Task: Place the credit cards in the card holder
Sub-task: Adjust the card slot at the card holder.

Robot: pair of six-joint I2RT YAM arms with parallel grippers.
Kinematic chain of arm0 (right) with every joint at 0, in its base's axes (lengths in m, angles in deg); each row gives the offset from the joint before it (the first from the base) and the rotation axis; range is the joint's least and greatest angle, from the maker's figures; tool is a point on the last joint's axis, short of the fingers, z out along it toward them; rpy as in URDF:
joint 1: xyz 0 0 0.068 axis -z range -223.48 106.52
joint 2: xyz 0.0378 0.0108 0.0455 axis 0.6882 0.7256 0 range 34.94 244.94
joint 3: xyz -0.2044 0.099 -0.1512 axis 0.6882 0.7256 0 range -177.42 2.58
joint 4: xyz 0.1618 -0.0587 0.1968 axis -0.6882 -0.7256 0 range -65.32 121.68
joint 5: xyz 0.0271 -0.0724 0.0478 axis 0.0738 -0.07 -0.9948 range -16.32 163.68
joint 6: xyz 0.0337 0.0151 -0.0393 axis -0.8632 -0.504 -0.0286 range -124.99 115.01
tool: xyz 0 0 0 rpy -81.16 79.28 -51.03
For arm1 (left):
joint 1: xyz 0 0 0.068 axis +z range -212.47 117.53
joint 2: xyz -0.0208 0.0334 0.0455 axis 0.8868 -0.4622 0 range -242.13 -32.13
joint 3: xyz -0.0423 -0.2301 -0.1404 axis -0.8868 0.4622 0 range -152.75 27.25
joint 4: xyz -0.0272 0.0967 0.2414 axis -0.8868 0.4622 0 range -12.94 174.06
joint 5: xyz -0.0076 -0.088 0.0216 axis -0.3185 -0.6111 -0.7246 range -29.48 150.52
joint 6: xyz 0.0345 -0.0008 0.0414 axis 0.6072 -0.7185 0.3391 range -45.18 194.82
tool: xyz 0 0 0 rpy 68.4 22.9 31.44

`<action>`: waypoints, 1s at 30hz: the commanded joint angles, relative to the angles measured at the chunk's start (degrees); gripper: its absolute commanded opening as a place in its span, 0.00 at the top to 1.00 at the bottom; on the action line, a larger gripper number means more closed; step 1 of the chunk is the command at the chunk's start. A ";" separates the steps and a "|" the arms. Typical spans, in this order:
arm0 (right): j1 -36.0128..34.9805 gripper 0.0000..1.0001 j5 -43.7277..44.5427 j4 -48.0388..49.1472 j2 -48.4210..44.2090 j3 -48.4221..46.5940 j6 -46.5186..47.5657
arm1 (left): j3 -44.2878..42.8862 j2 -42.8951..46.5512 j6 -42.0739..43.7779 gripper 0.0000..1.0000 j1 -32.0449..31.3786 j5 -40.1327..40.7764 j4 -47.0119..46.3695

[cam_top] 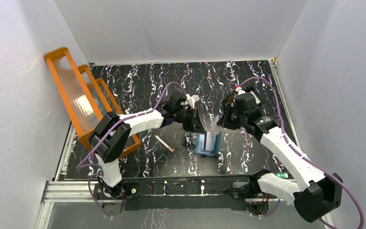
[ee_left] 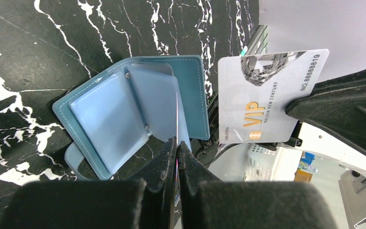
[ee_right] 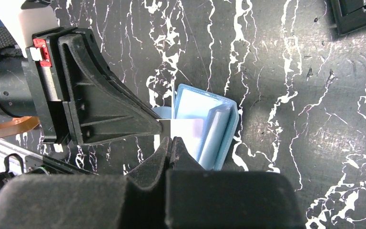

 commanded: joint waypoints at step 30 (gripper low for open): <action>0.04 1.00 9.42 0.78 2.19 10.14 1.55 | -4.73 -0.92 6.91 1.00 -2.57 7.41 12.17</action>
